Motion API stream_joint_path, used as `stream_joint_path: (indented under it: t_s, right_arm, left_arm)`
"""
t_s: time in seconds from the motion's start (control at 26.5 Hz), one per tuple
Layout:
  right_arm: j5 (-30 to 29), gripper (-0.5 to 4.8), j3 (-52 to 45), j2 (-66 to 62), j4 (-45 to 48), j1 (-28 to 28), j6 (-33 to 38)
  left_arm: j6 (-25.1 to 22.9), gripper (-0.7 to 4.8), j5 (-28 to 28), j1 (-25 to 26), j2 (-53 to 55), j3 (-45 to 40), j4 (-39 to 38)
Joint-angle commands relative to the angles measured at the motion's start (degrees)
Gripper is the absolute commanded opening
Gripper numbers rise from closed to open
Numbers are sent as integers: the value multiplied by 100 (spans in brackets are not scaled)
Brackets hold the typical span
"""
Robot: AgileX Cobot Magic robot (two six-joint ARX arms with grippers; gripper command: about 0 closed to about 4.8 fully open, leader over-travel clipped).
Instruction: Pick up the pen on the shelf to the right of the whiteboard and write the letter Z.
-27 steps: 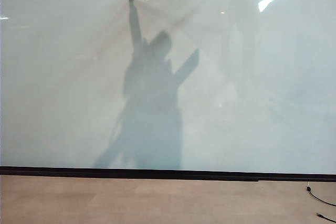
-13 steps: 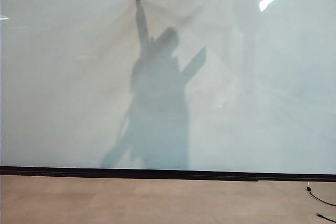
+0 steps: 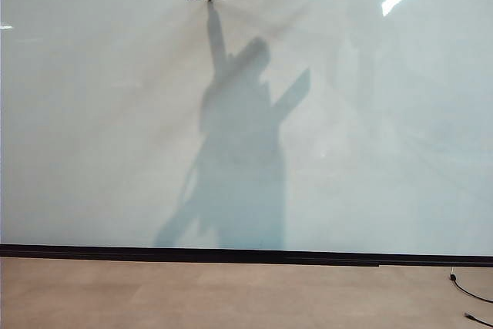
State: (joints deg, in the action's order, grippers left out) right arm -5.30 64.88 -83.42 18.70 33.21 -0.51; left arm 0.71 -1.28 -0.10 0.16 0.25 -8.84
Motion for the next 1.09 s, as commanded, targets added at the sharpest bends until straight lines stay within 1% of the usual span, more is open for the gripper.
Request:
stream_joint_path:
  t_s: [0.04,0.3,0.45,0.75,1.09]
  right_arm:
    - [382,-5,22,61,50,-127,-17]
    - [382,-6,-20,155,-59,-212,-20]
    - [396,-5,-184,278,-37,-236,-20]
    - [409,-5,-544,654,48,-466,-15]
    - [413,-5,-608,774,39,-509,-103]
  left_arm:
    - [-26,-4,-2,0,2,13,31]
    - [-26,-5,-2,0,2,13,31]
    - [-26,-4,-4,0,2,13,33]
    - [-26,-4,-13,0,2,13,28]
    - [-26,-5,-4,0,2,13,31]
